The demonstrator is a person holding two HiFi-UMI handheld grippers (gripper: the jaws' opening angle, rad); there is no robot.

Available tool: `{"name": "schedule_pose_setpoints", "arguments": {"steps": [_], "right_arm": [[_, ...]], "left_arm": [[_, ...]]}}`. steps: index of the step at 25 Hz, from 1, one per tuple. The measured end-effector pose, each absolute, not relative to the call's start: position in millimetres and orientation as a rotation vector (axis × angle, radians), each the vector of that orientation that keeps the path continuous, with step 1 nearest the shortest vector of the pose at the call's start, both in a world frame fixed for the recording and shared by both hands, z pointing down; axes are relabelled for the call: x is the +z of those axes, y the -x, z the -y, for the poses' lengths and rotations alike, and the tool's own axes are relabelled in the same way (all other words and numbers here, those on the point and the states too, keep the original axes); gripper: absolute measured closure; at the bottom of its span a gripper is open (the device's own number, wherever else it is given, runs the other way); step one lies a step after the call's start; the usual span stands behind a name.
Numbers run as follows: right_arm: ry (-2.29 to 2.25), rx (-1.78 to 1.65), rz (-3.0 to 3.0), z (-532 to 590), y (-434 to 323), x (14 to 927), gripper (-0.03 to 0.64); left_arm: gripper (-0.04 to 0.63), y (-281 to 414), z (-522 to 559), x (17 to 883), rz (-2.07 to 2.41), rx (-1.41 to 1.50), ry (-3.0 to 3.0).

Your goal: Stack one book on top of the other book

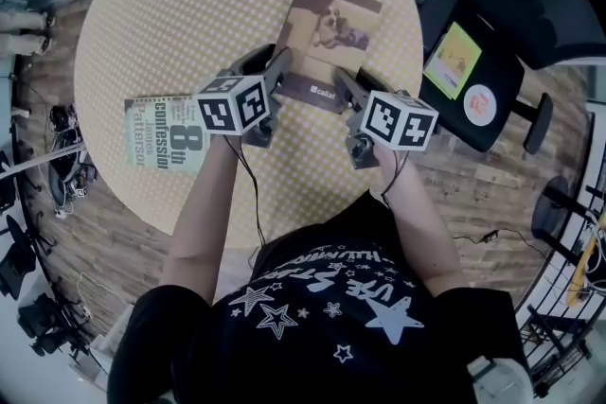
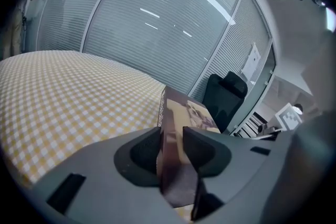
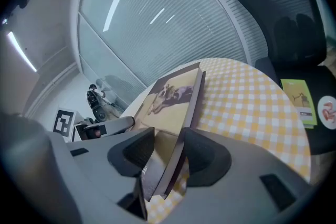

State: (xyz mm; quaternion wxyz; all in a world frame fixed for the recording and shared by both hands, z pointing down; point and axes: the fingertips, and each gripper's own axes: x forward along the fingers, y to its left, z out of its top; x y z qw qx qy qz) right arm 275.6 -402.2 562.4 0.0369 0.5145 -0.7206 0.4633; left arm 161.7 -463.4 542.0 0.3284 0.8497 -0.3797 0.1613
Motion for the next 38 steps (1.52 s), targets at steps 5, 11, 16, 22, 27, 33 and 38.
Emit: {"name": "schedule_pose_setpoints", "arguments": {"steps": [5, 11, 16, 22, 27, 33, 38], "right_arm": [[-1.573, 1.334, 2.265, 383.4, -268.9, 538.9, 0.433], [-1.611, 1.191, 2.378, 358.3, -262.9, 495.4, 0.433], [-1.620, 1.111, 2.421, 326.6, -254.3, 470.7, 0.433], [-1.628, 1.074, 2.445, 278.1, -236.2, 456.2, 0.433], [-1.624, 1.043, 2.468, 241.1, -222.5, 448.2, 0.433], [-1.584, 1.051, 2.506, 213.3, -207.6, 445.0, 0.433], [-1.554, 1.054, 2.526, 203.4, -207.9, 445.5, 0.433]], "left_arm": [[0.462, -153.3, 443.8, 513.8, 1.014, 0.349, -2.265], [0.468, -145.2, 415.8, 464.8, 1.050, 0.245, -2.353], [0.472, -132.6, 380.9, 444.9, 1.052, 0.169, -2.331], [0.476, -112.9, 332.5, 431.4, 1.030, 0.120, -2.344], [0.476, -98.3, 293.7, 423.1, 1.045, 0.100, -2.354], [0.479, -81.7, 260.7, 418.2, 1.073, 0.096, -2.348], [0.479, -81.5, 248.9, 416.4, 1.123, 0.108, -2.338]]}}
